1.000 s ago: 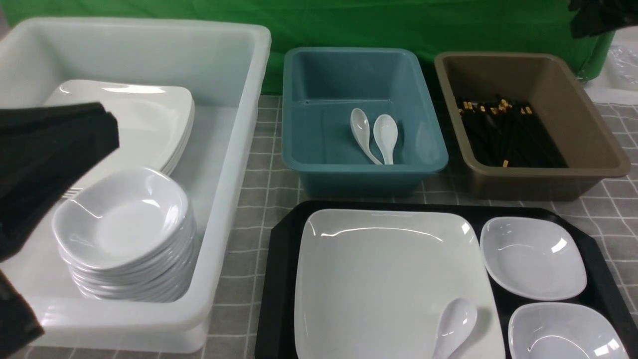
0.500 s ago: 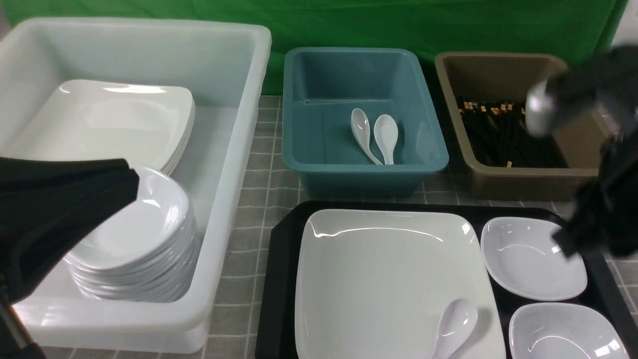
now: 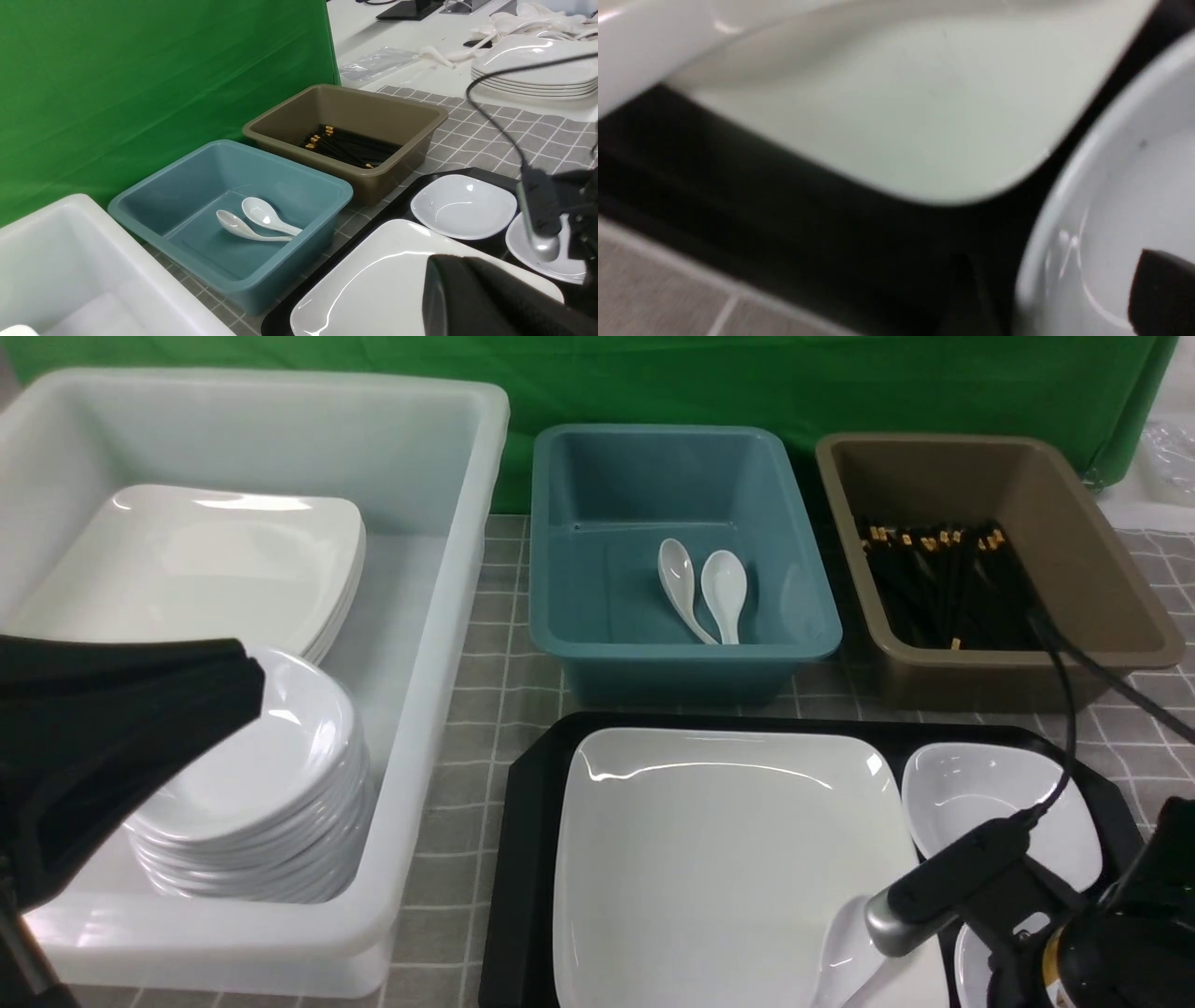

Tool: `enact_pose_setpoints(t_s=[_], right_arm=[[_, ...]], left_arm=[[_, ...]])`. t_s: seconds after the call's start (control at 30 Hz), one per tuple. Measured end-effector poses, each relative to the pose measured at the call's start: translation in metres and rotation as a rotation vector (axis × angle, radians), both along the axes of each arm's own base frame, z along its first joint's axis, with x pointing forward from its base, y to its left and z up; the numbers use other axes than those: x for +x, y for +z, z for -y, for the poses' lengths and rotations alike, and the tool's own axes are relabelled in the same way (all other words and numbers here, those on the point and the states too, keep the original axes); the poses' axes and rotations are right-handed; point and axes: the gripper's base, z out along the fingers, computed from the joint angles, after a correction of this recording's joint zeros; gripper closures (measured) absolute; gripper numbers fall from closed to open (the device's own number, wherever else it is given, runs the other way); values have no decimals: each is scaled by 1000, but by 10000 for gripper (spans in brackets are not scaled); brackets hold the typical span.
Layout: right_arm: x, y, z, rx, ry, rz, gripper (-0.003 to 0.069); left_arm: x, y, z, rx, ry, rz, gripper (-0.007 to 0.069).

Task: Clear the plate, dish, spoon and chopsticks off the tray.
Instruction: Use the right arm to grab a small plate from the dinner plate

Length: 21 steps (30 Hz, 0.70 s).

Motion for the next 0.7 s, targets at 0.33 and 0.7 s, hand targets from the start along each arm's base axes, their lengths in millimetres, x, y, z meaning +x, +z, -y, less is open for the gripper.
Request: enact_pose_setpoints(t_s=[0.33, 0.7], right_arm=[[11, -20, -1, -98, 32, -10, 265], [2, 17, -3, -69, 15, -19, 523]], left_arm=[[0, 0, 1, -8, -7, -14, 615], [-1, -1, 1, -6, -10, -20, 615]])
